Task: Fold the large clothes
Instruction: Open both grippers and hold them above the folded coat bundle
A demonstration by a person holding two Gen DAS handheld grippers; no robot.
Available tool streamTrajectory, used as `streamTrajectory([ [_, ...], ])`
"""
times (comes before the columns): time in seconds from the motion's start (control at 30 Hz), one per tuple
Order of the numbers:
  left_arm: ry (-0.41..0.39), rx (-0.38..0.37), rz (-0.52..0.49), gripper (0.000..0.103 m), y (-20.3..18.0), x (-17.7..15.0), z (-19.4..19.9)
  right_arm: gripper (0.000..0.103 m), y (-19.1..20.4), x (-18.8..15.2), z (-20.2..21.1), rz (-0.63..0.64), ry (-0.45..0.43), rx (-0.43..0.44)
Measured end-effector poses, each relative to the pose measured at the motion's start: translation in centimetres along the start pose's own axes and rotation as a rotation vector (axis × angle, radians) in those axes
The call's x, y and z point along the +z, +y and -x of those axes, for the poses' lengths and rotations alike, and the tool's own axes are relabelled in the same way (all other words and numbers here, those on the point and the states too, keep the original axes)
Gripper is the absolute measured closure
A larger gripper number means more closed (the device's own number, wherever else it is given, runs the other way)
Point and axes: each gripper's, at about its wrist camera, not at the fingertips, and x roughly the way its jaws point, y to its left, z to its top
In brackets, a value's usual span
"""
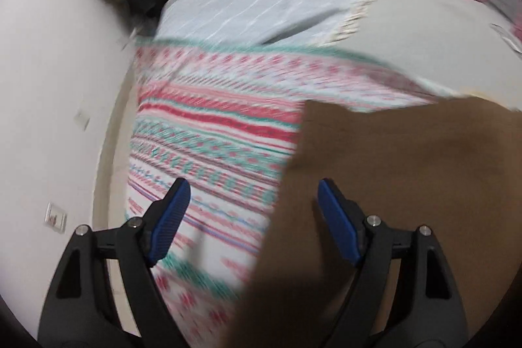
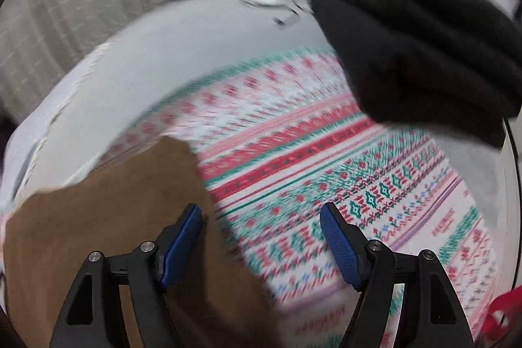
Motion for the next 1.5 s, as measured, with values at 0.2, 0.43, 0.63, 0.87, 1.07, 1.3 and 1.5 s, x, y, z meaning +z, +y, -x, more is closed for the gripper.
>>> streamTrajectory([
  [0.2, -0.112, -0.231, -0.089, 0.019, -5.4, -4.7, 9.9, 0.023, 7.8, -5.4, 7.3, 0.196, -0.092, 0.167],
  [0.43, -0.133, -0.25, -0.195, 0.018, -10.5, -11.2, 14.1, 0.021, 12.8, -14.4, 11.8, 0.33, -0.061, 0.316],
  [0.63, -0.066, -0.213, -0.187, 0.017, -10.5, -14.6, 12.9, 0.021, 11.0, -18.2, 11.1, 0.296, -0.008, 0.28],
  [0.87, -0.014, -0.231, -0.103, 0.0, -6.9, -16.2, 11.8, 0.019, 5.5, -18.7, 11.2, 0.268, -0.023, 0.202],
  [1.07, 0.023, -0.14, -0.068, 0.001, -3.9, -16.9, 12.2, 0.019, 2.9, -19.5, 12.9, 0.259, -0.028, 0.105],
  [1.3, 0.05, -0.214, 0.004, 0.001, -2.2, -17.9, 14.7, 0.019, 3.3, -19.9, 15.5, 0.23, -0.041, 0.122],
  [1.5, 0.13, -0.378, 0.111, 0.001, -1.8, -18.2, 13.7, 0.019, 5.8, -19.5, 16.8, 0.288, -0.064, 0.171],
])
